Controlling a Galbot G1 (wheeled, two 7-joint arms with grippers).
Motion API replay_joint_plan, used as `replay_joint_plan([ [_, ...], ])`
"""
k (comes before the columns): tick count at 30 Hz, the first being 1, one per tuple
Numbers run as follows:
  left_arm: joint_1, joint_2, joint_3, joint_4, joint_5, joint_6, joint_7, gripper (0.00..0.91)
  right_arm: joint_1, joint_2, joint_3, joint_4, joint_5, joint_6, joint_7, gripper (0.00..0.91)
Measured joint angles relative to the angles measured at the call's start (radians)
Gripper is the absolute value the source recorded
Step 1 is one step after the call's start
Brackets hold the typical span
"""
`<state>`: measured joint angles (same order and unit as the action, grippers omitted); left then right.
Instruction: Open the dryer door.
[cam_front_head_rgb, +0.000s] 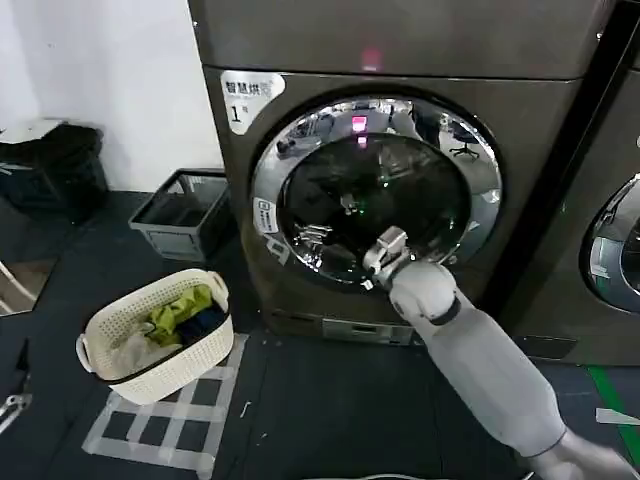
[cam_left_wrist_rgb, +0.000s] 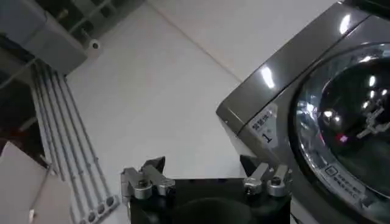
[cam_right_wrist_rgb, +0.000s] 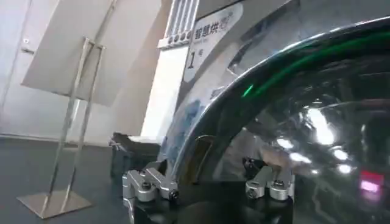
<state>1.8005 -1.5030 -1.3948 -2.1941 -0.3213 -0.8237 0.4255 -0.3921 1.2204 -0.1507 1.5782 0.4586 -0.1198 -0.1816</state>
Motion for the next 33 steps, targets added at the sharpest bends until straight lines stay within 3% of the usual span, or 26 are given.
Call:
replay_joint_plan([
  [33,-0.005,0.002,0.002,0.008,0.000,0.000,0.001,0.907,0.056,0.081,-0.086,-0.085,0.003,0.001,-0.069,0.907],
])
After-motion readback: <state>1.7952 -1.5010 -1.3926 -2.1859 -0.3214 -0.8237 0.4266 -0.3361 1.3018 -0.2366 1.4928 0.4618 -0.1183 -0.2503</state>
